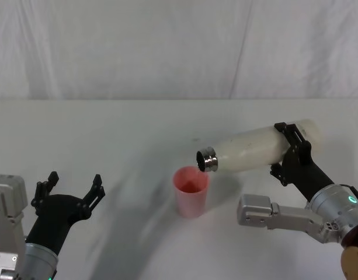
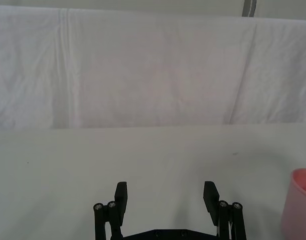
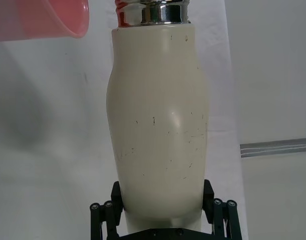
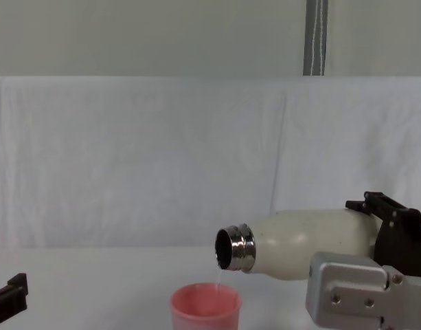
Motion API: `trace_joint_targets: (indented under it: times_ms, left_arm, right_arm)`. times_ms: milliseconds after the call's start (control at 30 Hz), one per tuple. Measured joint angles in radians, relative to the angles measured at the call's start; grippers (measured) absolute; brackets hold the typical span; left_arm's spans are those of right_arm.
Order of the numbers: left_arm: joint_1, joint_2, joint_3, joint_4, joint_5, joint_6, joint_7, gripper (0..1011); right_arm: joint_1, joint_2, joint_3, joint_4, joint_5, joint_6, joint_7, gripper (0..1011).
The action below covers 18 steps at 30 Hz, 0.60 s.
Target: Grasp the thermos with one hand and pour water into the cup lid.
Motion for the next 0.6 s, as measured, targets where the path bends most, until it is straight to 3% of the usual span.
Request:
trace_joint_targets:
  times_ms: [600]
  left_arm:
    - [0.0, 0.0, 0.0, 0.0, 0.0, 0.0, 0.0, 1001]
  right_arm:
    - [0.006, -0.001, 0.0, 0.003, 0.004, -0.003, 0.004, 950]
